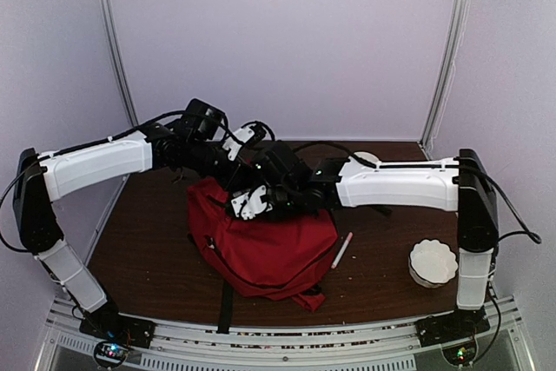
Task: Pack the student bag
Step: Place the pen in the lower front pocket of the bag, then pick up the pen from the center of the board.
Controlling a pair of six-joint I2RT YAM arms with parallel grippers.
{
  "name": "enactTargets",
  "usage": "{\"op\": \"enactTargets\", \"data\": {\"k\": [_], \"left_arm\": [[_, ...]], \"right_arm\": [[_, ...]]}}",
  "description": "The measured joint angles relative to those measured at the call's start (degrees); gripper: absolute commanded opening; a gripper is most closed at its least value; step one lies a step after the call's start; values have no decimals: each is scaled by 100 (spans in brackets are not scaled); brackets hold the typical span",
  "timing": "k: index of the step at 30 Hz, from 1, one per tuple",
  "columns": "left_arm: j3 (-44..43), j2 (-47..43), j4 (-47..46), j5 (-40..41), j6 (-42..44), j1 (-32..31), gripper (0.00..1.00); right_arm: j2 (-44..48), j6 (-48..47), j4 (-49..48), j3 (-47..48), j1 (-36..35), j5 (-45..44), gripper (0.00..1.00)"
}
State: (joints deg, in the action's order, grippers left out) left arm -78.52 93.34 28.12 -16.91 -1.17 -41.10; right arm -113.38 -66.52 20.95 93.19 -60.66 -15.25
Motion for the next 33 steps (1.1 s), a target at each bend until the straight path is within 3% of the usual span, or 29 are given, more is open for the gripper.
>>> {"op": "enactTargets", "data": {"k": [12, 18, 25, 33], "left_arm": [[0, 83, 7, -24, 50, -26, 0], [-2, 142, 7, -92, 59, -26, 0], [-4, 162, 11, -129, 59, -26, 0], [-4, 162, 28, -136, 59, -26, 0]], "right_arm": [[1086, 905, 1163, -393, -11, 518, 42], [1596, 1213, 2275, -396, 122, 1314, 38], [2243, 1292, 3447, -391, 955, 2319, 37], [2435, 509, 3956, -1213, 1858, 2503, 31]]}}
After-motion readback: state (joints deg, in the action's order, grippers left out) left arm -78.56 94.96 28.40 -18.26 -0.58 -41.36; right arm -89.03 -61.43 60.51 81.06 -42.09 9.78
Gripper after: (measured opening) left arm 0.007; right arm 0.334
